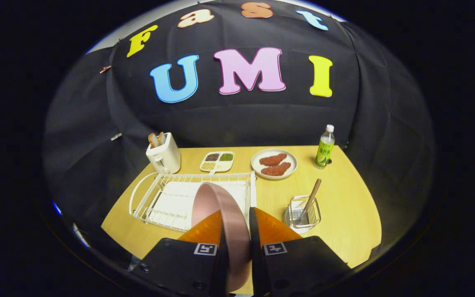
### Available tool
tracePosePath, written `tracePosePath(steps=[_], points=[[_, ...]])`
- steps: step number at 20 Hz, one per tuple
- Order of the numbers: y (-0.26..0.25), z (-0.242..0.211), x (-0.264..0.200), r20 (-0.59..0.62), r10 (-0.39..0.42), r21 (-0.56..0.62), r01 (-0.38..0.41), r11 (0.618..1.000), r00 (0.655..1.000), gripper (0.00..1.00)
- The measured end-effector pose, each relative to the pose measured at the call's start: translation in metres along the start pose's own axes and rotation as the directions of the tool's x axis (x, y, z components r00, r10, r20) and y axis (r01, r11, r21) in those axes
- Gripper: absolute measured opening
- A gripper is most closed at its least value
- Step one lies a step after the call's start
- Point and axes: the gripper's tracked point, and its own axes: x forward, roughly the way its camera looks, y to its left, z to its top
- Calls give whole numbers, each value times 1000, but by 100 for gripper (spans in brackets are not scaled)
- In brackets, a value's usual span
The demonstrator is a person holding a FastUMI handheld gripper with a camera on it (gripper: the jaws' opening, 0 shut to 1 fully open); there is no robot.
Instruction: Take the plate from the dish rack, then take the spoon from the basket and place it into the plate.
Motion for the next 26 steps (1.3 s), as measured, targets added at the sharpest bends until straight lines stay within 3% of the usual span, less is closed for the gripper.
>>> tracePosePath(steps=[7, 19, 25, 26], points=[[-57, -77, -21, -159, 124, 120, -106, 987, 979, 26], [-106, -159, 49, -322, 295, 249, -220, 943, 900, 26], [-133, -166, 60, -303, 248, 179, -201, 963, 920, 27], [-136, -162, 57, -291, 244, 176, -199, 964, 925, 32]])
